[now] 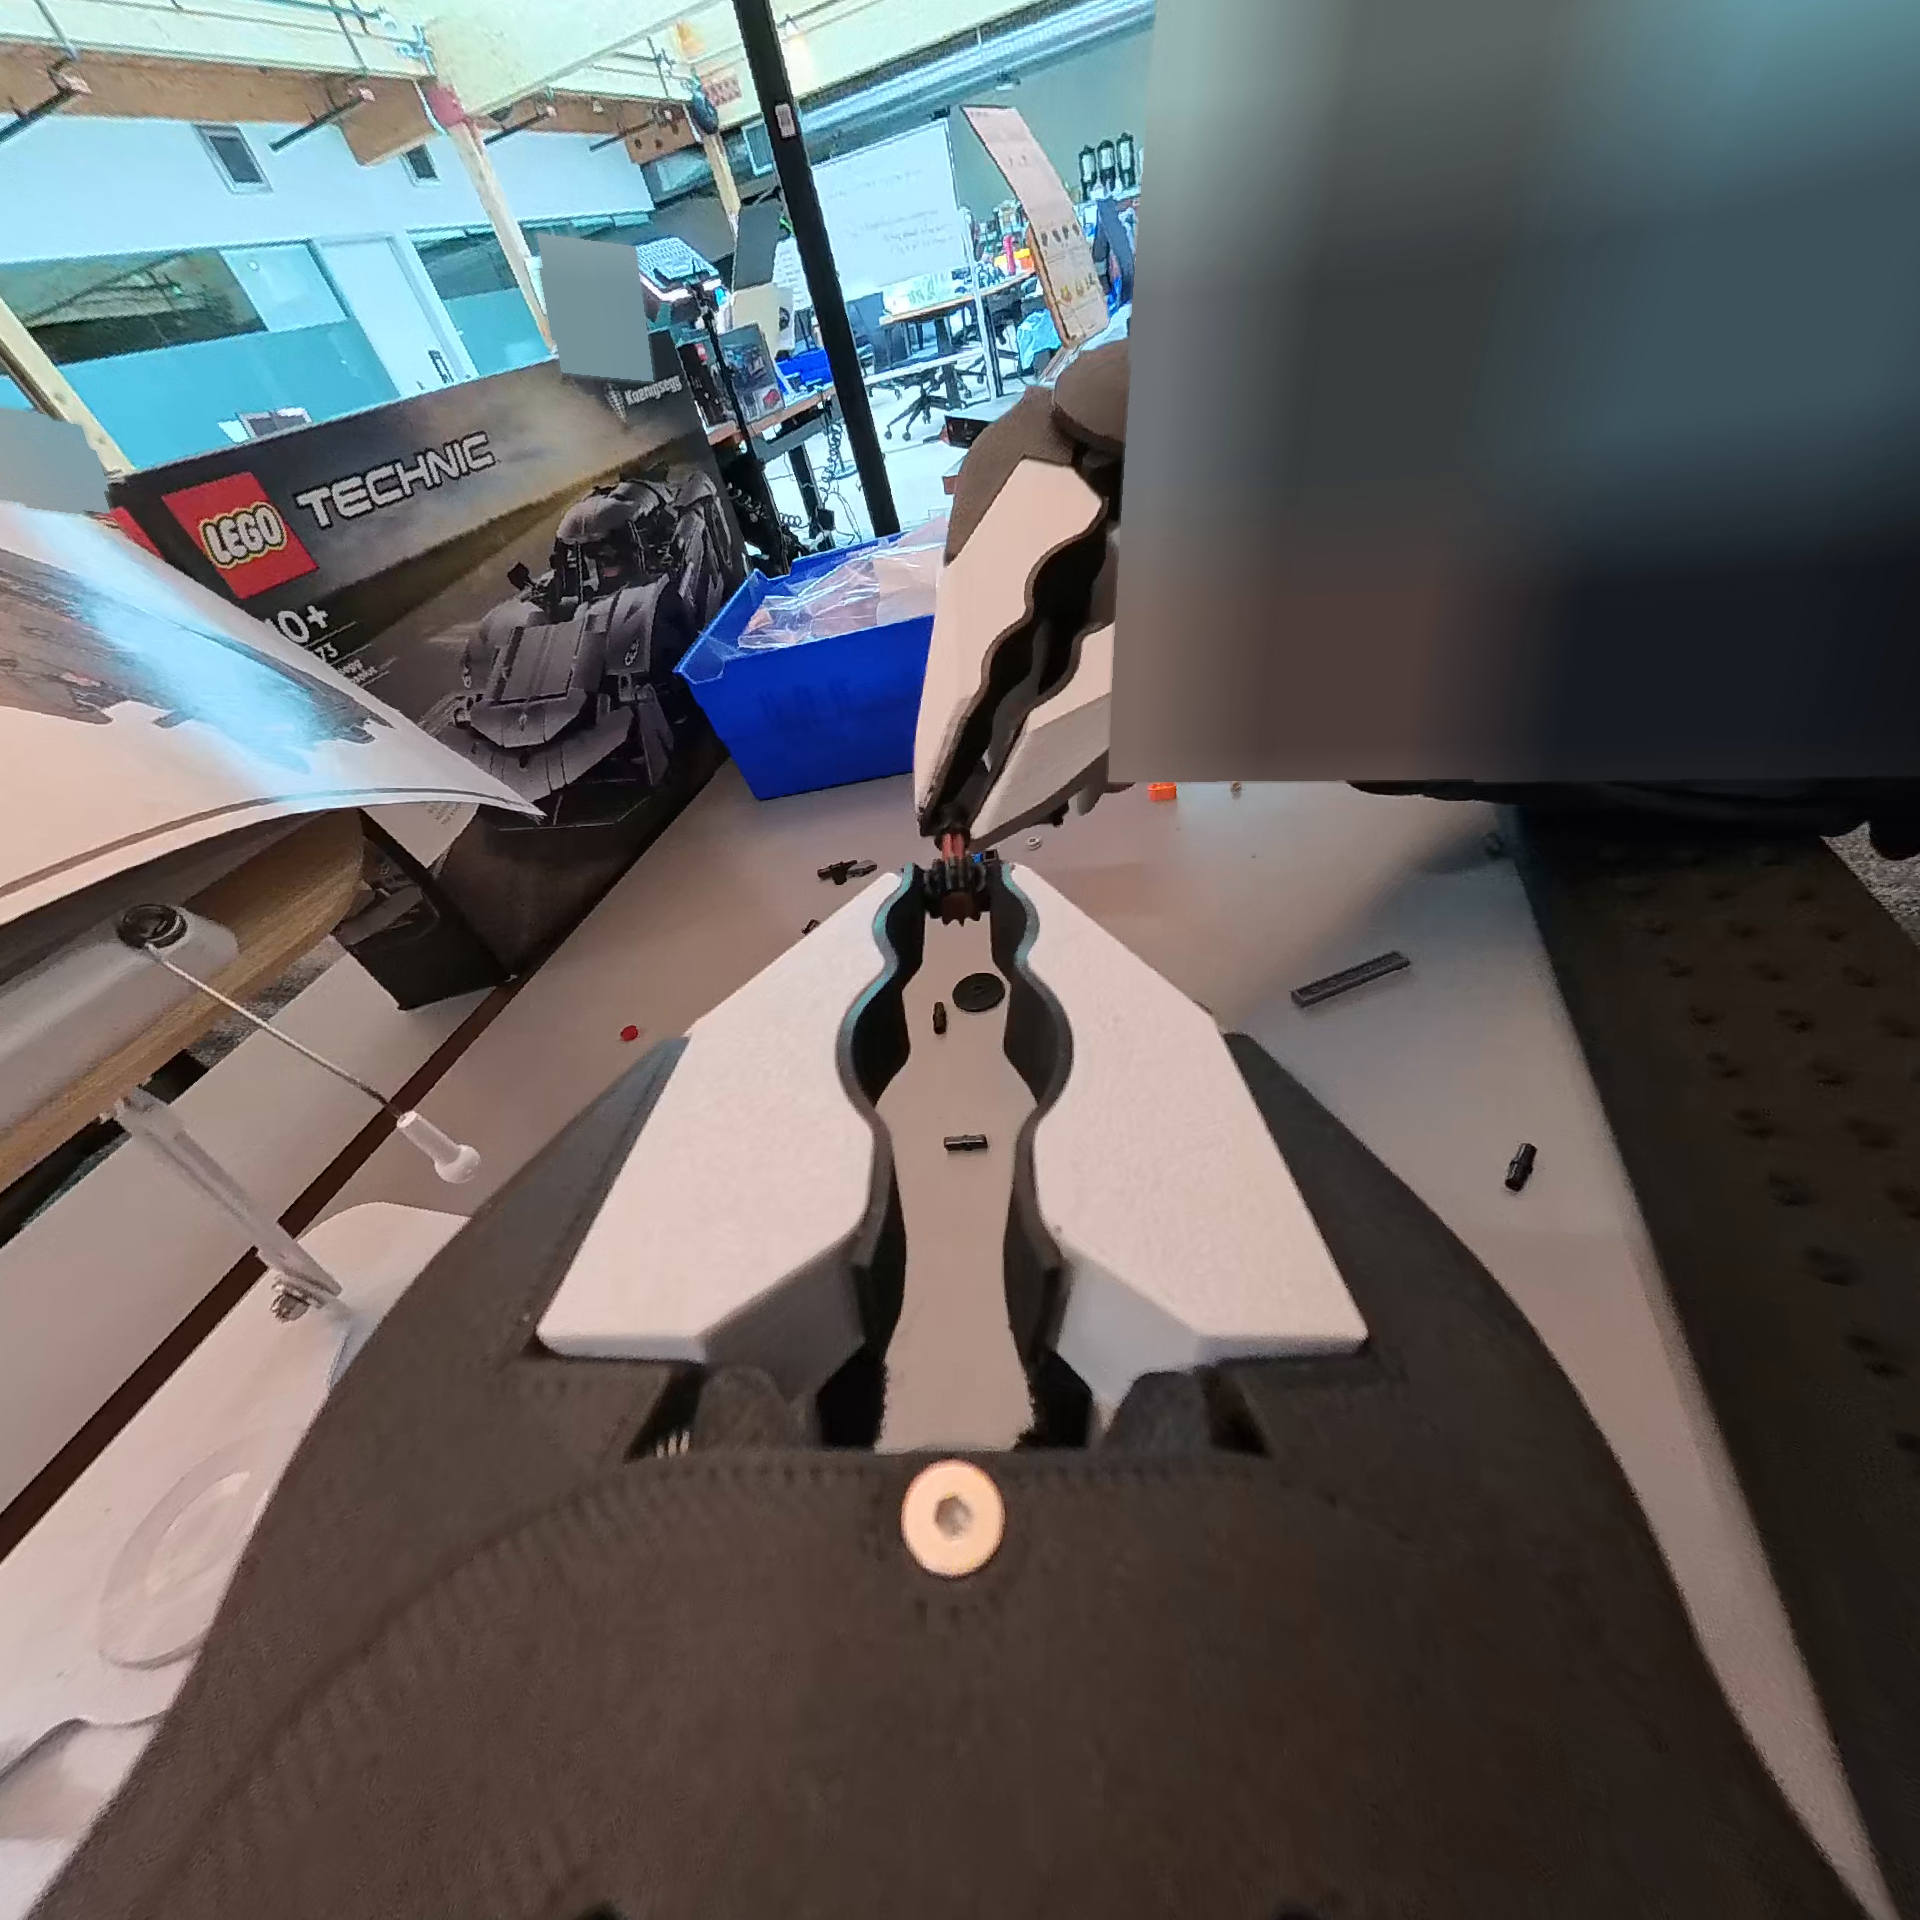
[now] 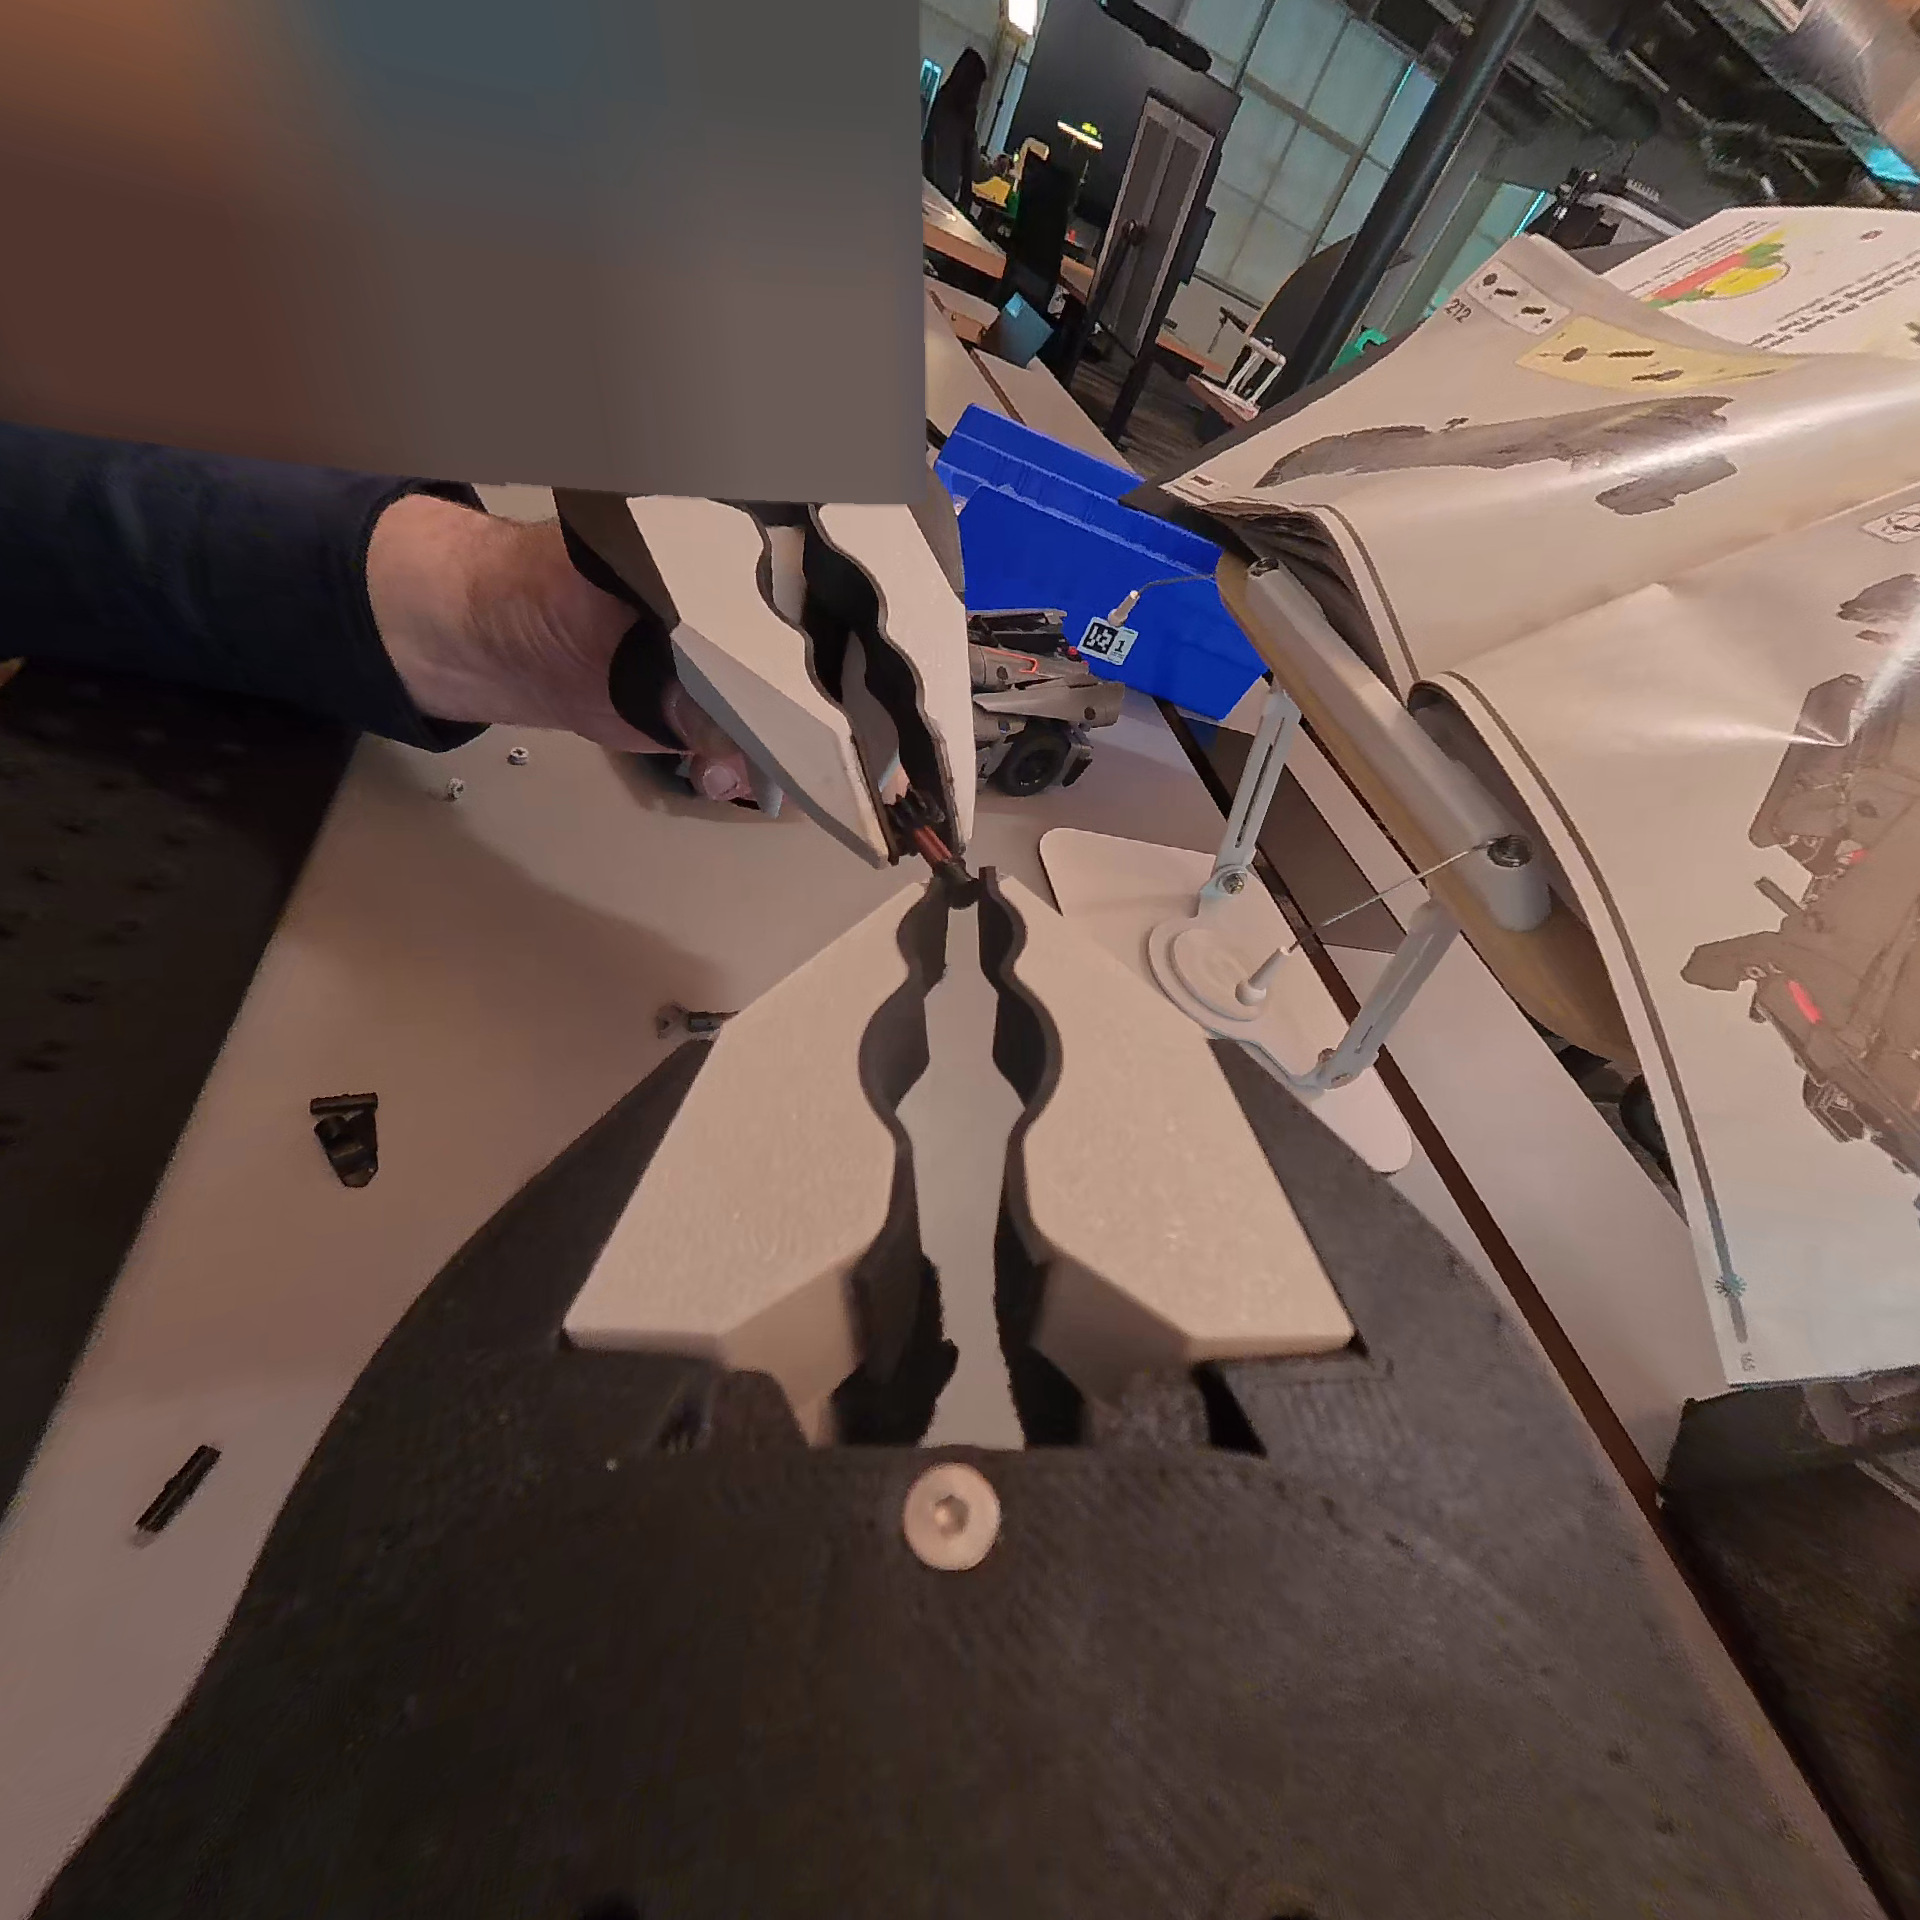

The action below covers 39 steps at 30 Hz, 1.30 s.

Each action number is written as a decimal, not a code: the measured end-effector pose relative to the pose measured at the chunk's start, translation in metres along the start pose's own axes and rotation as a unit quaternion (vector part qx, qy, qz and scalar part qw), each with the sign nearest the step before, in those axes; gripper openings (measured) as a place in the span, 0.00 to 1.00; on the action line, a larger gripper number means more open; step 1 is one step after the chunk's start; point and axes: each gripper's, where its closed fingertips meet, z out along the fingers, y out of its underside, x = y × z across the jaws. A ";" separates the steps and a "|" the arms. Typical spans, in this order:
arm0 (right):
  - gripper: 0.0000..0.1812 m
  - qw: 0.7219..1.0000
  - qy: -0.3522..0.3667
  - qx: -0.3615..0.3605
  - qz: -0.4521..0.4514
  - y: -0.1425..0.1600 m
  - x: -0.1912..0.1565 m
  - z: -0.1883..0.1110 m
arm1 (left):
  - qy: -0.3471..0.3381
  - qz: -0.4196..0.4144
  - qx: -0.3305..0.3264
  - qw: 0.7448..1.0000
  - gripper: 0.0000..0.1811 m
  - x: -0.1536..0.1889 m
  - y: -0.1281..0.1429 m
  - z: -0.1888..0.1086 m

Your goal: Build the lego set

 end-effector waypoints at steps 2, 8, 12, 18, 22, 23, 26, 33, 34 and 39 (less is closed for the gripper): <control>0.02 1.000 -0.002 -0.001 -0.003 0.000 -0.001 0.000 | 0.002 0.001 0.000 1.000 0.06 0.001 0.000 0.000; 0.02 1.000 -0.013 -0.016 -0.011 0.003 -0.006 0.002 | 0.011 0.004 -0.003 1.000 0.06 0.004 0.000 0.000; 0.02 1.000 -0.021 -0.018 -0.012 0.003 -0.010 0.004 | 0.014 0.012 -0.009 1.000 0.06 0.006 0.001 0.001; 0.02 0.999 -0.031 -0.008 0.005 0.004 -0.011 0.005 | 0.020 0.003 -0.009 1.000 0.06 0.007 0.004 0.003; 0.02 0.999 -0.027 -0.016 0.003 0.008 -0.010 0.006 | 0.028 -0.005 -0.010 1.000 0.06 0.005 0.007 0.004; 0.02 0.999 -0.028 -0.016 0.005 0.008 -0.010 0.006 | 0.032 -0.009 -0.009 0.999 0.06 0.006 0.008 0.004; 0.02 1.000 -0.021 -0.022 0.000 0.010 -0.008 0.007 | 0.031 -0.008 -0.013 0.999 0.06 0.004 0.010 0.004; 0.02 0.999 0.017 -0.036 -0.005 0.017 0.005 0.004 | 0.026 -0.038 -0.002 0.999 0.06 -0.005 0.011 0.000; 0.02 0.999 0.018 -0.038 -0.003 0.019 0.007 0.003 | 0.027 -0.042 0.000 0.999 0.06 -0.006 0.011 -0.001; 0.02 0.999 0.013 -0.037 -0.002 0.019 0.005 0.005 | 0.019 -0.040 -0.007 0.999 0.01 -0.008 0.013 -0.002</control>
